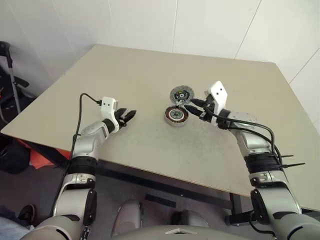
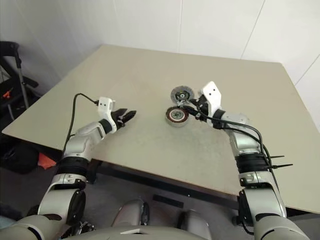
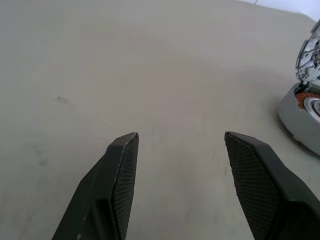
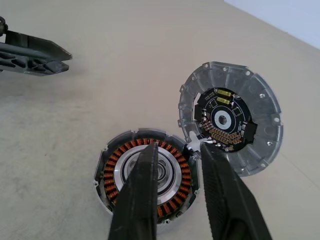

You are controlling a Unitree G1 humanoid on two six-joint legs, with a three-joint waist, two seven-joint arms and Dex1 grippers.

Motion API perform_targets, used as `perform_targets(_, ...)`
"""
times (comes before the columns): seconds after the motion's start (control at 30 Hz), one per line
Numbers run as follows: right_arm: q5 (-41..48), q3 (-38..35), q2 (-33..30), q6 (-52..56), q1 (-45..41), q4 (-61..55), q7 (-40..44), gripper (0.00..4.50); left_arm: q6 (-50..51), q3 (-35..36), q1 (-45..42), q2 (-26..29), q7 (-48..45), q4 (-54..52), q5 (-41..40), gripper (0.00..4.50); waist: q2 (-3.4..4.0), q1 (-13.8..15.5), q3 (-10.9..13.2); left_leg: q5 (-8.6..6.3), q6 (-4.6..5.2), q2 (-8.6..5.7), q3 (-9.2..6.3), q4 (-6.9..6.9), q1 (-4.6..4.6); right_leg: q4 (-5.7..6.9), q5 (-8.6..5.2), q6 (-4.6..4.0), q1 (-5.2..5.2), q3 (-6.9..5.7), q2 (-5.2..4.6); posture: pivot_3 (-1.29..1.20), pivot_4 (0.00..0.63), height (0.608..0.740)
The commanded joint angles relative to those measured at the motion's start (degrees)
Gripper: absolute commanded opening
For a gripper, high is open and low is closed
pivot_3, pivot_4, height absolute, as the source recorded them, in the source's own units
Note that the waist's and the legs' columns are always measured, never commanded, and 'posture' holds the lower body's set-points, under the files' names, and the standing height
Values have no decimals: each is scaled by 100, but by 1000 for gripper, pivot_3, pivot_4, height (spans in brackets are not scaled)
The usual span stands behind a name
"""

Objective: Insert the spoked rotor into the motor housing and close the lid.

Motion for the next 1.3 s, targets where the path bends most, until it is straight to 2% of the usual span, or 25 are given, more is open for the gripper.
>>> perform_targets(0.03, -114, 101, 50, -138, -114, 94, -27, 922, 56, 54, -87, 68, 97, -351, -145, 2910, 0, -20, 0, 1, -1, 0, 0, -4, 1, 0, 0, 0, -1, 0, 0, 0, 0, 740)
perform_targets(0.27, -343, 186, 269, -517, -341, 934, -220, 922, 168, 219, -177, 188, 69, -582, -488, 2910, 0, -122, 0, 3, -3, -2, 1, -14, 1, -4, 0, -1, -4, 0, 0, 0, 0, 740)
perform_targets(0.57, -550, 178, 502, -1063, -774, 1981, -561, 922, 207, 28, -186, 59, 138, -695, -595, 2910, 0, -128, 0, 5, -6, -2, 1, -14, 4, -1, 0, -1, -2, 0, 0, 0, 0, 740)
perform_targets(0.87, -620, 205, 633, -1220, -792, 2151, -590, 922, 153, -60, -116, 64, 173, -643, -547, 2910, 0, -140, 0, 6, -4, -2, 2, -14, 5, 1, 0, -2, -2, 0, 1, 0, 0, 740)
perform_targets(1.3, -676, 274, 764, -1116, -581, 1807, -590, 922, 92, -69, -151, 132, 201, -543, -500, 2910, 0, -137, 0, 6, -5, -2, 2, -14, 8, 3, 0, -2, -1, 0, 0, 0, 0, 740)
